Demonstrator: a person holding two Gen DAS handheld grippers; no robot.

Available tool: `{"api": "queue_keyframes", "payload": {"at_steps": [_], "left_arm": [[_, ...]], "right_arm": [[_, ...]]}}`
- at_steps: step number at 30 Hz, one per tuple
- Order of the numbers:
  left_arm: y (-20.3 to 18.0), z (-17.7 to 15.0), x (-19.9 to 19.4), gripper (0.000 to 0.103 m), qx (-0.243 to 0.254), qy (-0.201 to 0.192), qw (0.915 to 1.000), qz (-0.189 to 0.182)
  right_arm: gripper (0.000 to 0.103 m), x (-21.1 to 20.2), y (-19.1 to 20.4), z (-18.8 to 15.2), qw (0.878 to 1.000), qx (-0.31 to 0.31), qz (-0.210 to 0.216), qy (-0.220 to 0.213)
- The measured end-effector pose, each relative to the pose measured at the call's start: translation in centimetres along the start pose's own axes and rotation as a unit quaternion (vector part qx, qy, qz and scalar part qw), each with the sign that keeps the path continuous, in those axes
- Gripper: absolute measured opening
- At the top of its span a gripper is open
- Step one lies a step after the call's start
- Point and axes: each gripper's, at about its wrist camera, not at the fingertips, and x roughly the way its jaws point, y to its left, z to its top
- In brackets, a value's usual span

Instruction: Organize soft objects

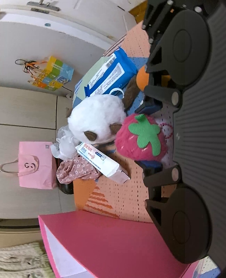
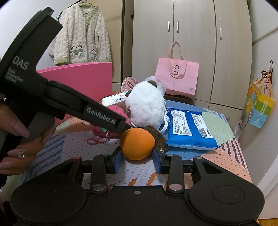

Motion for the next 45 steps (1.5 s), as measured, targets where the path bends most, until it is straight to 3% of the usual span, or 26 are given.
{"api": "queue_keyframes", "payload": {"at_steps": [5,15,27,31,39,45], "left_arm": [[-0.3,-0.5,-0.5,0.046,0.015,-0.009,0.9998,0.008],[0.9,-1.1,-3.0,0.046,-0.006,0.007,0.9996,-0.028],[2.2,-2.3,-7.3,0.046,-0.021,0.011,0.9979,-0.06],[2.5,-3.0,-8.3,0.046,-0.015,0.03,0.9979,-0.056],[4.3,-3.6,-10.6,0.046,-0.026,0.047,0.9972,-0.053],[6.5,-2.8,-13.3,0.046,-0.016,0.079,0.9934,-0.082]], "right_arm": [[0.041,-0.2,0.2,0.0,1.0,0.0,-0.005,0.001],[0.041,-0.9,0.5,0.5,1.0,0.006,-0.002,0.015],[0.041,-2.7,1.3,1.5,0.998,0.018,0.048,0.035],[0.041,-3.2,2.1,2.2,0.995,0.02,0.061,0.072],[0.041,-4.5,3.6,3.6,0.989,0.024,0.105,0.105],[0.042,-5.1,5.3,5.8,0.982,-0.003,0.151,0.117]]}}
